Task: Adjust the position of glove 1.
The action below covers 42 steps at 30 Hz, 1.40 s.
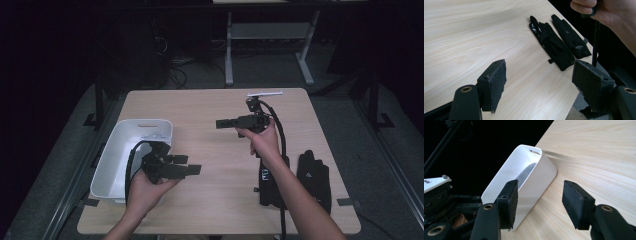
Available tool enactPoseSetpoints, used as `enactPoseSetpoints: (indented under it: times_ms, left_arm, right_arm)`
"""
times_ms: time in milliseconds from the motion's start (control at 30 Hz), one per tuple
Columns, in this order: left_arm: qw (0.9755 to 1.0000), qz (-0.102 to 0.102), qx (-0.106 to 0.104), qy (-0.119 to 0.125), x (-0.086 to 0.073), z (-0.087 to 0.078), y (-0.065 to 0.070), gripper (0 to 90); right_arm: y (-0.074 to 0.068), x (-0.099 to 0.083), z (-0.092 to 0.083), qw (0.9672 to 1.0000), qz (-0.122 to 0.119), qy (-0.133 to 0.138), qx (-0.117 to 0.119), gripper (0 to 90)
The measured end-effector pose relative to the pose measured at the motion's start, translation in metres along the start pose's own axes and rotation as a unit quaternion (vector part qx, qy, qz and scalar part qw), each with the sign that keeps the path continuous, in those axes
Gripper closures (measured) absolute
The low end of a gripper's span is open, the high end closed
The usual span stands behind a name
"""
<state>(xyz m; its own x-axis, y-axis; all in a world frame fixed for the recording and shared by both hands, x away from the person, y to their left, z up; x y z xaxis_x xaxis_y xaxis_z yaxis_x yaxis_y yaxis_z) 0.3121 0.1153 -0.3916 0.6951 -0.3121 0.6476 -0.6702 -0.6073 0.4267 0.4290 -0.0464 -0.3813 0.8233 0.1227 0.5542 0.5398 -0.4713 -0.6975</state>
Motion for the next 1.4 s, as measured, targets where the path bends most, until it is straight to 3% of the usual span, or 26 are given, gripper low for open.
enactPoseSetpoints:
  times_ms: [300,1033,1400]
  left_arm:
    - [0.9998,0.013,-0.017,-0.006,0.003,0.017,0.013,27.1]
    - [0.9976,0.041,-0.051,-0.021,0.009,0.060,0.047,26.0]
    - [0.9959,0.056,-0.062,-0.034,0.008,0.080,0.060,25.7]
  right_arm:
    - [0.011,-0.009,-0.023,0.9998,0.008,0.017,-0.011,45.3]
    - [0.032,-0.036,-0.075,0.9986,0.015,0.030,-0.040,44.9]
    - [0.058,-0.060,-0.106,0.9964,0.037,0.043,-0.063,44.9]
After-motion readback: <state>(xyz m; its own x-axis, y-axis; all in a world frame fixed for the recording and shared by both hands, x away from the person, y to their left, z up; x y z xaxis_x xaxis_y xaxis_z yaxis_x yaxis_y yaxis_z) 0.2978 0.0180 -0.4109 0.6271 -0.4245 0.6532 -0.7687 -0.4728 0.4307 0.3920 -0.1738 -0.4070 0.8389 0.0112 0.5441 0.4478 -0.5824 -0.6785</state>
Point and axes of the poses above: each handheld gripper's, and its own axes: z roughly forward along the jaws, x roughly out of its top, y roughly to its right, the point moved 8 cm from there along z, roughly forward along the jaws, and after that the axes turned 4 degrees about -y, right-handed, at the moved point
